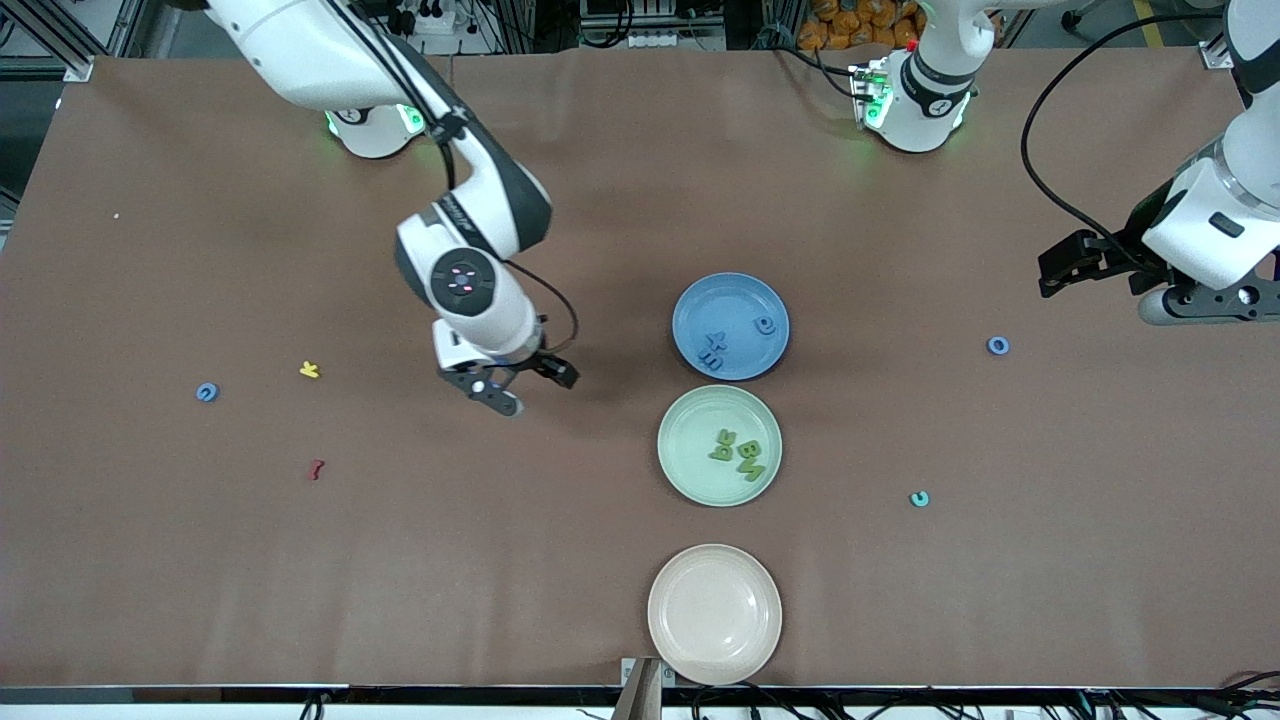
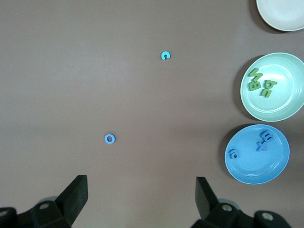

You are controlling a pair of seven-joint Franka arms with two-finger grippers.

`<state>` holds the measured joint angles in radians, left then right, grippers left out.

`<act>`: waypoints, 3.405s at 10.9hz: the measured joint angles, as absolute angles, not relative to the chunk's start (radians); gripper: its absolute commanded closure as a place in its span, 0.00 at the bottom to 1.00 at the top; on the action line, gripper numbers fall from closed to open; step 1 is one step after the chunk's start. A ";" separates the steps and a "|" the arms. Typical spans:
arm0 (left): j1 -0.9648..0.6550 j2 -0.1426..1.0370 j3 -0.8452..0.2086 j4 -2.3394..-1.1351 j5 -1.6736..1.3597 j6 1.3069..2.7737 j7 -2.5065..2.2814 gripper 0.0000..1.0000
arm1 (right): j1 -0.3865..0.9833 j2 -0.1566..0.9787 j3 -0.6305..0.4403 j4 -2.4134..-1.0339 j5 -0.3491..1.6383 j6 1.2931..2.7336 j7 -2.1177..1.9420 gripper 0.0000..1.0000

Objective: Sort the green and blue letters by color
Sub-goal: 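Move the right gripper to the blue c and lower, then close the right gripper on the blue c and lift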

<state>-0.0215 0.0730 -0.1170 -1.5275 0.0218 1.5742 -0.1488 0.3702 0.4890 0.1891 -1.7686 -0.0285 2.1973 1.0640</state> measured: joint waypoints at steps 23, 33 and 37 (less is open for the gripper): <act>-0.023 0.080 -0.117 -1.527 0.022 1.580 -0.149 0.00 | -0.414 0.495 0.065 -2.084 -0.122 2.612 -0.269 0.00; -0.023 0.080 -0.117 -1.527 0.022 1.580 -0.149 0.00 | -0.456 0.519 0.064 -2.084 -0.122 2.614 -0.305 1.00; -0.023 0.080 -0.117 -1.527 0.022 1.580 -0.149 0.00 | -0.469 0.523 0.065 -2.080 -0.121 2.623 -0.357 1.00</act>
<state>-0.0235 0.0800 -0.1170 -1.5275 0.0218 1.5800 -0.1488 -0.4694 0.5230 0.0648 -2.0799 -0.1210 2.6227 -0.3572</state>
